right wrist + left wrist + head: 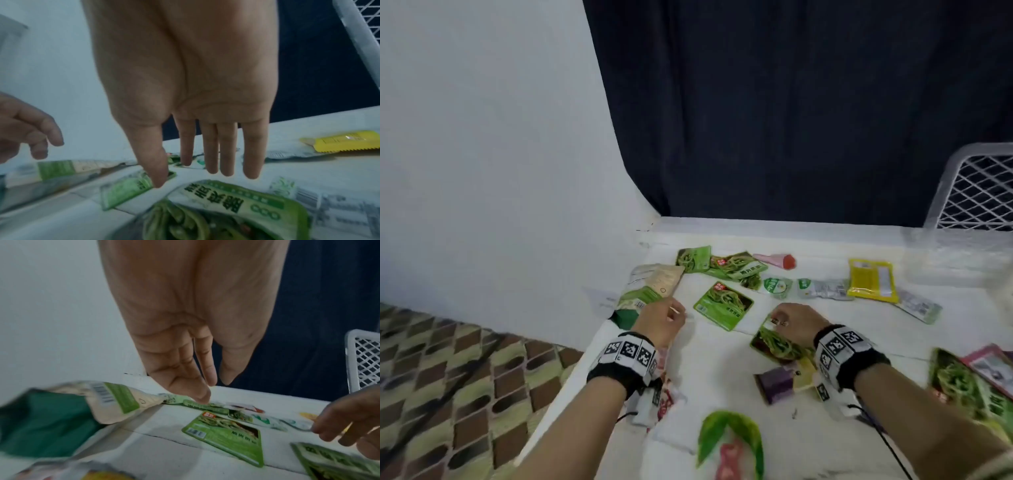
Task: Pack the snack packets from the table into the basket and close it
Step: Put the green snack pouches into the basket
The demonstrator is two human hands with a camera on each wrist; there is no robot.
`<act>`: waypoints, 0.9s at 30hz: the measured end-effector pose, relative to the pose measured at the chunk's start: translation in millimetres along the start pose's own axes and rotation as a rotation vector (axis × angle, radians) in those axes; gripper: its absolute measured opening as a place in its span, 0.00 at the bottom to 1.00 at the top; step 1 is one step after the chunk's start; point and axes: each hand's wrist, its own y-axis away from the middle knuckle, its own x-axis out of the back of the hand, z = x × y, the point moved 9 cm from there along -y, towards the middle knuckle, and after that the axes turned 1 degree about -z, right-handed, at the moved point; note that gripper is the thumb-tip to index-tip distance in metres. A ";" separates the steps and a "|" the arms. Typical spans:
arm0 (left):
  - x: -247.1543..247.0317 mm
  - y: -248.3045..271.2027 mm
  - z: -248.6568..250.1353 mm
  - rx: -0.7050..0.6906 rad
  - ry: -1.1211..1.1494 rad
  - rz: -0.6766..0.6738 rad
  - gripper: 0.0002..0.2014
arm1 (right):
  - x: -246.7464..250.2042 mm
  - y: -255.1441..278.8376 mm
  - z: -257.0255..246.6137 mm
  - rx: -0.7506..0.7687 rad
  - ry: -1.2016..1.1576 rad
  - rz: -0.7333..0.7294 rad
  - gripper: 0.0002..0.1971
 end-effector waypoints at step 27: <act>-105.5 -155.3 6.1 -0.039 -0.245 -0.218 0.55 | 4.0 -14.5 39.5 -0.212 0.046 -0.170 0.32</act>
